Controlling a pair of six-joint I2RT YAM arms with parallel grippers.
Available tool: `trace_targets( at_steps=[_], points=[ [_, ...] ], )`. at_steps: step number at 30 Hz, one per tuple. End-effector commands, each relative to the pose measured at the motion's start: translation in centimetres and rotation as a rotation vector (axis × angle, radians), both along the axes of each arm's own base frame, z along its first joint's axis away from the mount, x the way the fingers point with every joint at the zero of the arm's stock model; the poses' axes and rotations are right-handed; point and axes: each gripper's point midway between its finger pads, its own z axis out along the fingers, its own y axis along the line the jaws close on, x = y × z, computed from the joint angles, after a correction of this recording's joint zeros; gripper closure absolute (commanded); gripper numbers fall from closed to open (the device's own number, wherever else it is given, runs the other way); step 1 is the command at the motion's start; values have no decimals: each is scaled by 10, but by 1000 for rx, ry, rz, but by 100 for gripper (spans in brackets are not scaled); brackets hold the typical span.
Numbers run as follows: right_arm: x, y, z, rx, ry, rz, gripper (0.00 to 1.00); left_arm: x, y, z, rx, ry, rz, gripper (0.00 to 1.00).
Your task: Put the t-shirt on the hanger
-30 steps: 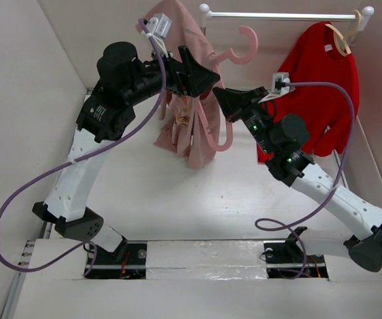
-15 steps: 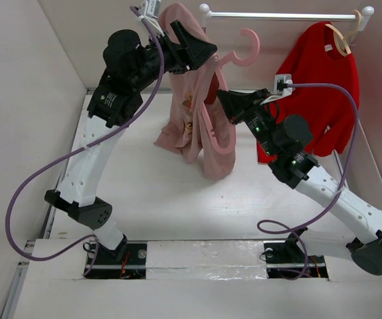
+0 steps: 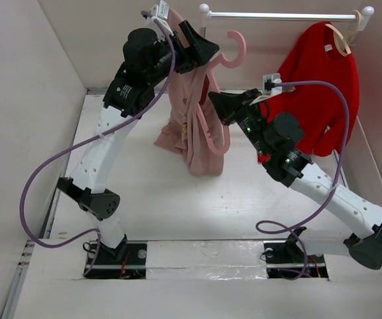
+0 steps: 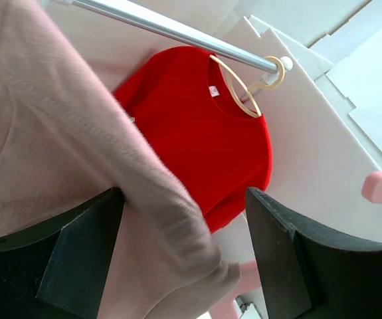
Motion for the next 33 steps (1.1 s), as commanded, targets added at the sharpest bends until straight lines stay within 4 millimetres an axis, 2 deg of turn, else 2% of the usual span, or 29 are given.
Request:
trace_targets(
  at_steps=[1, 2, 4, 8, 10, 11, 12, 13, 14, 19, 20, 22, 23, 24, 25, 27, 28, 31, 32, 33],
  points=[
    [-19, -5, 66, 92, -162, -2, 100, -4, -3, 29, -71, -62, -2, 30],
    [-19, -3, 68, 89, -164, -10, 100, -6, -8, 27, -73, -61, -16, 32],
    [-15, -1, 67, 74, -168, -23, 100, -12, -12, 35, -97, -79, -35, 42],
    [-13, 8, 66, 67, -166, -26, 100, -17, -15, 29, -114, -65, -62, 52],
    [-12, 9, 65, 62, -166, -30, 100, -24, -10, 39, -134, -93, -65, 69],
    [-11, 8, 65, 63, -164, -34, 100, -23, -8, 35, -132, -84, -48, 77],
    [-12, 7, 65, 64, -163, -33, 100, -23, -5, 36, -134, -87, -37, 90],
    [-12, 7, 63, 66, -158, -34, 100, -29, 0, 44, -144, -103, -30, 97],
    [-13, 6, 63, 69, -156, -34, 100, -28, 2, 45, -145, -105, -18, 100],
    [-20, 9, 55, 53, -128, -1, 100, -40, 10, 60, -170, -135, -21, 100],
    [-21, 8, 53, 55, -118, 5, 97, -41, 10, 60, -171, -136, -24, 100],
    [-25, 5, 48, 42, -106, 11, 79, -48, 12, 70, -208, -147, -35, 100],
    [-24, 7, 45, 30, -98, 16, 71, -46, 15, 67, -213, -140, -37, 100],
    [-29, 3, 45, 30, -100, 22, 58, -49, 14, 70, -229, -142, -52, 100],
    [-30, 2, 41, 13, -86, 21, 51, -51, 20, 79, -265, -154, -56, 100],
    [-34, -6, 37, 7, -72, 12, 39, -53, 21, 80, -279, -152, -72, 100],
    [-34, -8, 30, -6, -53, 4, 38, -51, 20, 80, -280, -147, -74, 100],
    [-35, -20, 14, -5, -15, -28, 40, -56, 20, 88, -293, -159, -90, 100],
    [-35, -23, 10, 3, -2, -35, 52, -57, 20, 90, -297, -163, -93, 100],
    [-30, -26, -4, -17, 30, -59, 86, -57, 20, 90, -299, -161, -96, 100]
  ],
)
